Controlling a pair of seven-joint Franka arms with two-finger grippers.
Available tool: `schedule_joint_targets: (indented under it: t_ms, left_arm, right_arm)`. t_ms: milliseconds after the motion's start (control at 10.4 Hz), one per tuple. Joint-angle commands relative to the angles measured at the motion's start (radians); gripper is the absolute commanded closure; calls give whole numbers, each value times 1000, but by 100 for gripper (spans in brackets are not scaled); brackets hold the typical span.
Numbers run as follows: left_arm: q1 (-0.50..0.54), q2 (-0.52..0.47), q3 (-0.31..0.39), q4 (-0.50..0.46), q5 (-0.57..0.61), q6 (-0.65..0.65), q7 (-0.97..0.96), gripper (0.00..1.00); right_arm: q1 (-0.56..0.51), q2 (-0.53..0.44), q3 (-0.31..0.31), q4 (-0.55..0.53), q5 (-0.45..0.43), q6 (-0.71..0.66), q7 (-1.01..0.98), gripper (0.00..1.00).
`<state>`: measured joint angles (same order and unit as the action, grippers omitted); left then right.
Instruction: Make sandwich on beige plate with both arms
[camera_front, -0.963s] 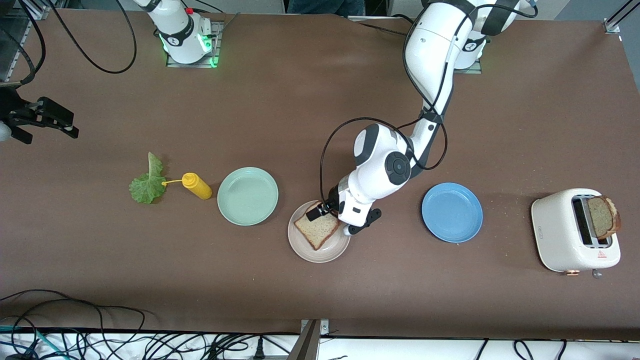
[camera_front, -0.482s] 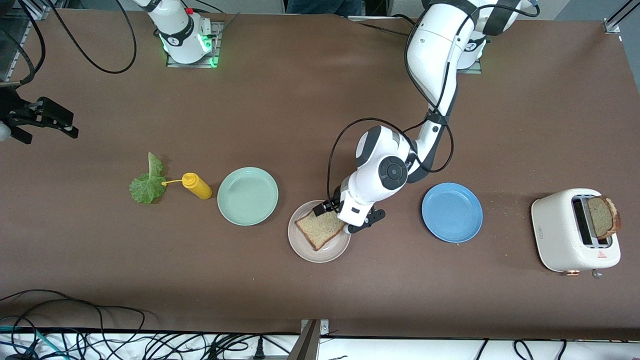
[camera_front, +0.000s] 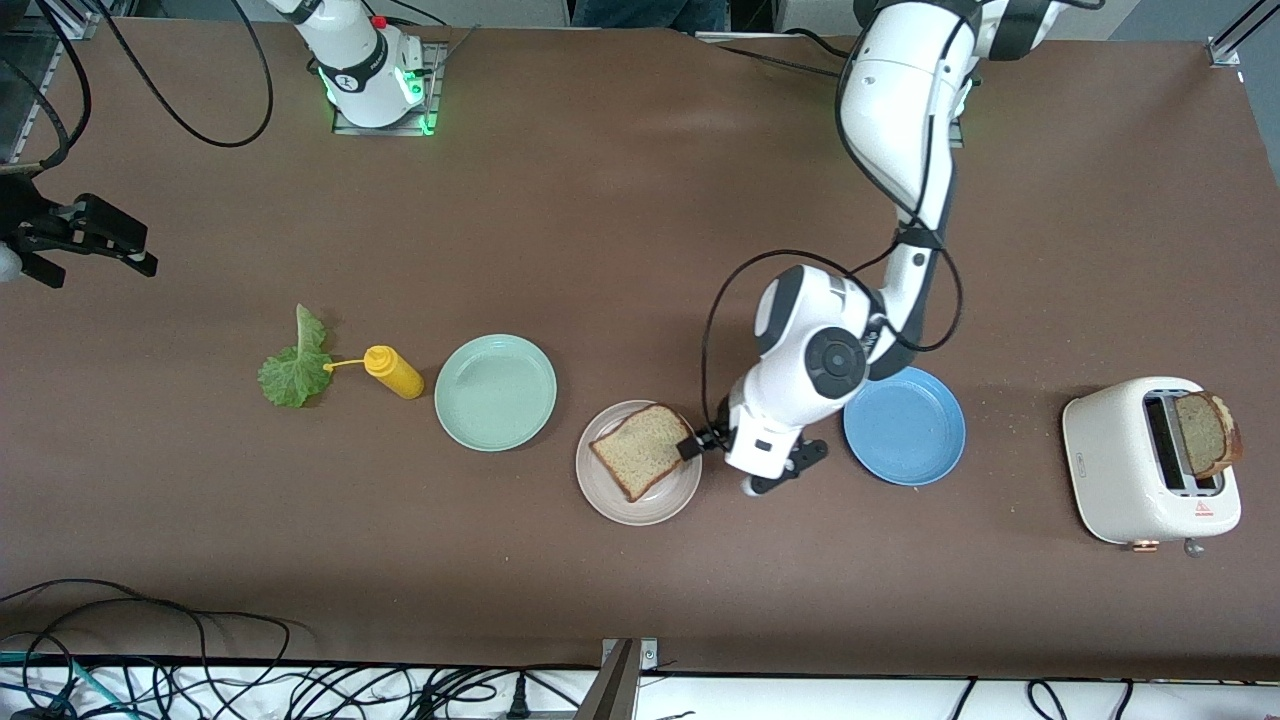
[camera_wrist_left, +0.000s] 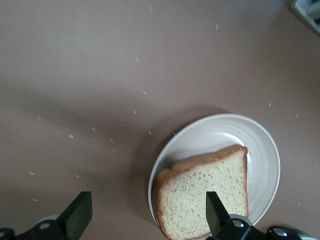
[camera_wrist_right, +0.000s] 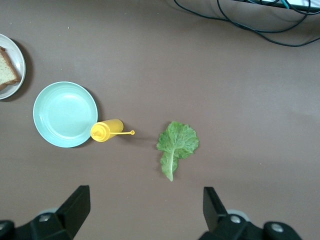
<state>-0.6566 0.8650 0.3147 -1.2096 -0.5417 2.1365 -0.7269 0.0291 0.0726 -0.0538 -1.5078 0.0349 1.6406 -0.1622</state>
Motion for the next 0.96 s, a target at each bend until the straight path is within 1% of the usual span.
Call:
schedule_joint_targets:
  t_ms: [0, 96, 193, 289, 482, 578, 771, 867]
  left_arm:
    - [0, -66, 41, -11, 113, -79, 4, 0]
    - [11, -84, 59, -13, 168, -119, 14, 0]
    - [41, -118, 61, -13, 204, -163, 55, 0]
    - [76, -162, 61, -13, 210, -214, 119, 0]
    - [133, -240, 63, -13, 221, -333, 233, 0]
    - [158, -283, 70, -13, 280, -380, 289, 0]
    - [208, -352, 72, -13, 376, -484, 457, 0]
    - [239, -377, 73, -13, 384, -510, 550, 0]
  right_arm:
    - [-1, -4, -8, 8, 16, -16, -11, 0]
    - [-1, -1, -5, -3, 13, -21, -8, 0]
    - [-9, 16, -6, -6, 2, -37, -8, 0]
    - [-14, 39, -6, -6, -3, -41, -13, 0]
    - [-31, 47, -15, -25, 3, -79, -34, 0]
    - [-32, 44, -15, -55, 3, -81, -34, 0]
    - [-32, 47, -29, -103, 0, -74, -34, 0]
    - [-31, 47, -29, -127, -3, -70, -34, 0]
